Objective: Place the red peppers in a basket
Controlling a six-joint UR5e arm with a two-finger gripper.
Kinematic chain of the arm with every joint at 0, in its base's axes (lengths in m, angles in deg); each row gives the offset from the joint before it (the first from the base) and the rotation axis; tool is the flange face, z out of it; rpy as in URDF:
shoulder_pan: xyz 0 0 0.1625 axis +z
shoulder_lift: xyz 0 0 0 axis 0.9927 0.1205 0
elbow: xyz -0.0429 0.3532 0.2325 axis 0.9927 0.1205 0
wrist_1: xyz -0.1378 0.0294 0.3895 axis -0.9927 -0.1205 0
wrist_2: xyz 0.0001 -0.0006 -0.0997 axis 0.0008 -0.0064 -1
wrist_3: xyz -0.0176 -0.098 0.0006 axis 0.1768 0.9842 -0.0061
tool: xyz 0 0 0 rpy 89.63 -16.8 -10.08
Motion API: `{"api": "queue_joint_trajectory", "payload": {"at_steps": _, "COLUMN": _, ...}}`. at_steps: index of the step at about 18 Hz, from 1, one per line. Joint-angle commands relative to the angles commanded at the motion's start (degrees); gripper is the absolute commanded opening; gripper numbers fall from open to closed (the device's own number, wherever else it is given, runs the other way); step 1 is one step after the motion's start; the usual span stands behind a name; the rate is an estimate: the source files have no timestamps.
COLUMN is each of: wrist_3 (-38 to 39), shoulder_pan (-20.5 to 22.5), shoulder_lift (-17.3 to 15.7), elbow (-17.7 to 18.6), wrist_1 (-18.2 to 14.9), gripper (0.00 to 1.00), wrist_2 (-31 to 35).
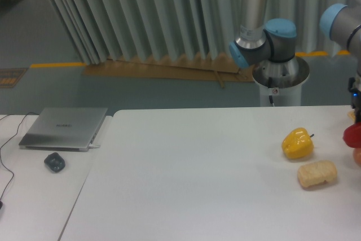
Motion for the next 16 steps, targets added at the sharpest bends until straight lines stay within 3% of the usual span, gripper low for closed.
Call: {"api": "queue_joint_trajectory", "payload": {"at_steps": 16, "wrist_3": -12.22, "shoulder_pan": 9.23, "shoulder_lift": 1.31, "elbow": 0.53, "wrist_1": 1.05, "gripper": 0.60, "wrist_2": -0.26}}
